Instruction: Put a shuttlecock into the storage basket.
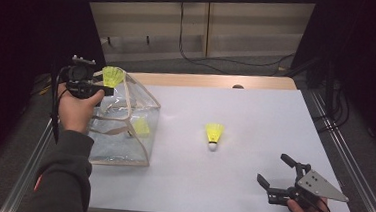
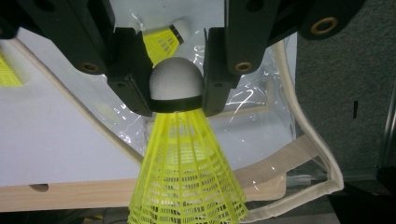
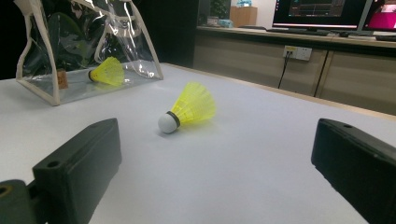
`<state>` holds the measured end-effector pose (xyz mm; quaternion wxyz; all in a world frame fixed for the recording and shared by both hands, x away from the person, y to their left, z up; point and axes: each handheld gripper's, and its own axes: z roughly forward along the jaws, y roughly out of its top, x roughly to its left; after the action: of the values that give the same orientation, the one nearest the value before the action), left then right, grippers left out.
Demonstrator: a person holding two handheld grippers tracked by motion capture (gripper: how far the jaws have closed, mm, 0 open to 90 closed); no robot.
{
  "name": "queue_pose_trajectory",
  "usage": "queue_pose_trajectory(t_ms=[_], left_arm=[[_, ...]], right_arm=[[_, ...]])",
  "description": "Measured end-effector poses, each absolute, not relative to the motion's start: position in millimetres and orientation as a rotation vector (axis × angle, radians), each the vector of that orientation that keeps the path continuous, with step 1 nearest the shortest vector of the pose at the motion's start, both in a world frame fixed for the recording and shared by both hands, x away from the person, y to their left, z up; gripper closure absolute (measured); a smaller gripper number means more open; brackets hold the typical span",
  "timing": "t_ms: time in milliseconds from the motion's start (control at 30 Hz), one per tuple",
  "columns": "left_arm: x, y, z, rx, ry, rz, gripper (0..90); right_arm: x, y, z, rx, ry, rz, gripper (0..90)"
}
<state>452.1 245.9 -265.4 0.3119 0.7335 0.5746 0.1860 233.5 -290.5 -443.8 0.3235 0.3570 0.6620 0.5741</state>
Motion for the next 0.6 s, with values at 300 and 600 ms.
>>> queue_pose_trajectory(t_ms=[300,600], left_arm=[[452.4,247.7,-268.0,1.896,1.539,0.508,64.7],[452.9,254.4,-270.3,1.882,1.563,0.52,64.7]], right_arm=[[233.3,-290.5,-443.6,0.934,1.737,1.509,1.5],[233.3,-290.7,-443.7,0.933,1.736,1.508,1.5]])
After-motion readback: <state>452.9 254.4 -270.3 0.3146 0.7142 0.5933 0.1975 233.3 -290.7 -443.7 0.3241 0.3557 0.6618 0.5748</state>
